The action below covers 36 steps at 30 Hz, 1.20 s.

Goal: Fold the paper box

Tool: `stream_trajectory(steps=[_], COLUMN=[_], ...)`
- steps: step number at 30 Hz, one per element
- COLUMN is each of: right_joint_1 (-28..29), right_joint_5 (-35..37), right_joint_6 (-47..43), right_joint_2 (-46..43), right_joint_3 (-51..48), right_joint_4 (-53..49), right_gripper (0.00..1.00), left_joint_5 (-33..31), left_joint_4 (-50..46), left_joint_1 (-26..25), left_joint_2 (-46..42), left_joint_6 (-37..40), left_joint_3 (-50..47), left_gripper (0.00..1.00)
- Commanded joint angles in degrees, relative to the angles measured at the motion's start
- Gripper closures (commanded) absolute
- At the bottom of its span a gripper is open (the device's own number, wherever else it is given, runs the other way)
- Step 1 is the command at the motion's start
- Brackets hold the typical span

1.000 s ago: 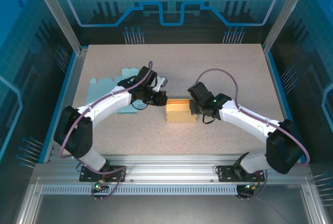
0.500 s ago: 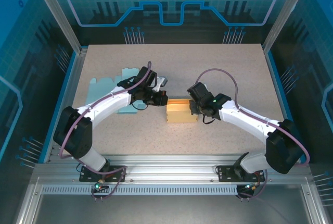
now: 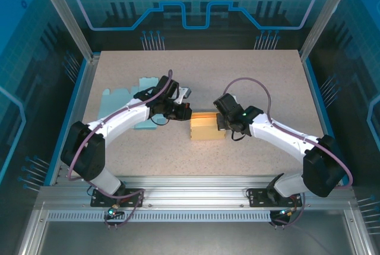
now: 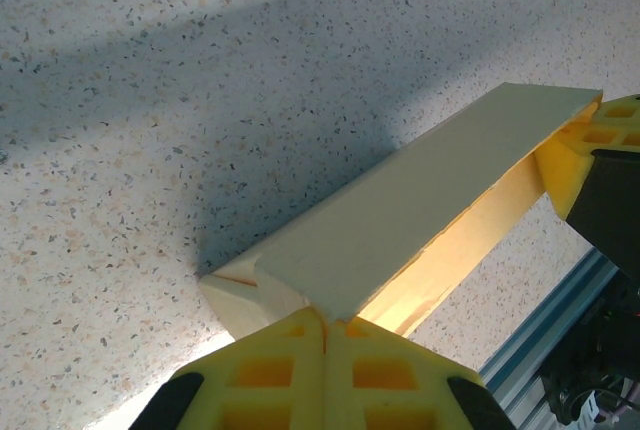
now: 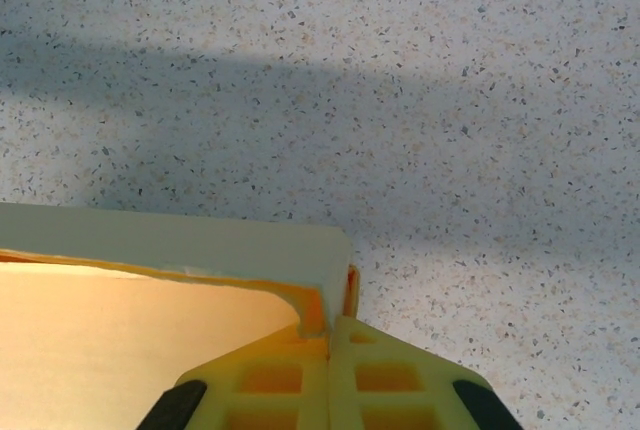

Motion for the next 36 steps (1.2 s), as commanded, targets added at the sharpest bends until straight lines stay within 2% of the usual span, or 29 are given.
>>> stream_trajectory(steps=[1, 36], right_joint_1=[2.38, 5.93], right_joint_5=[-5.90, -0.93], right_joint_6=[-0.29, -0.91], right_joint_2=[2.08, 5.93], right_joint_3=[-0.04, 1.19], right_joint_4=[-1.04, -3.05], right_gripper=[0.94, 0.95], left_joint_5=[7.08, 3.37], left_joint_4=[4.50, 11.34], left_joint_1=[-1.17, -1.18], left_joint_2=[-2.10, -4.65], left_joint_6=[-1.29, -6.07], left_joint_3=[-0.03, -2.03], left_gripper=[1.00, 1.00])
